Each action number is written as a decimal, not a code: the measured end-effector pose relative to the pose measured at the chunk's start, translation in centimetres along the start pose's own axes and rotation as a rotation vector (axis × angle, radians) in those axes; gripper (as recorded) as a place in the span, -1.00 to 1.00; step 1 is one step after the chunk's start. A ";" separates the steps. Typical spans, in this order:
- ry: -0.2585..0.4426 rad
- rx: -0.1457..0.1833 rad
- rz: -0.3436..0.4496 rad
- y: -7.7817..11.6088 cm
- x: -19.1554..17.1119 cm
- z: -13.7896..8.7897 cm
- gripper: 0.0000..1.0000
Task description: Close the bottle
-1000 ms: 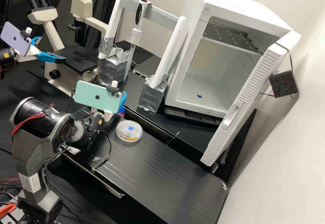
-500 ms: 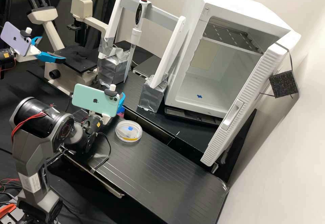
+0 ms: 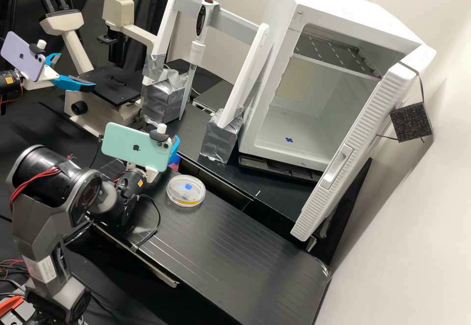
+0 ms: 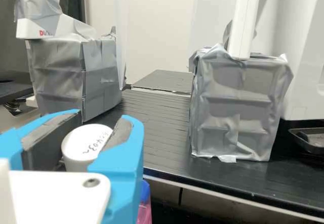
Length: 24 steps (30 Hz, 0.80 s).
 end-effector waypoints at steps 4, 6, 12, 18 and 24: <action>0.000 -0.006 -0.001 0.1 0.0 0.1 -1.00; 0.001 -0.006 0.000 0.1 0.0 0.1 -1.00; 0.006 -0.006 0.008 0.3 0.2 -0.1 -1.00; 0.010 -0.005 0.002 0.3 0.4 -0.4 -1.00; 0.010 0.004 0.001 0.1 0.5 -0.5 -1.00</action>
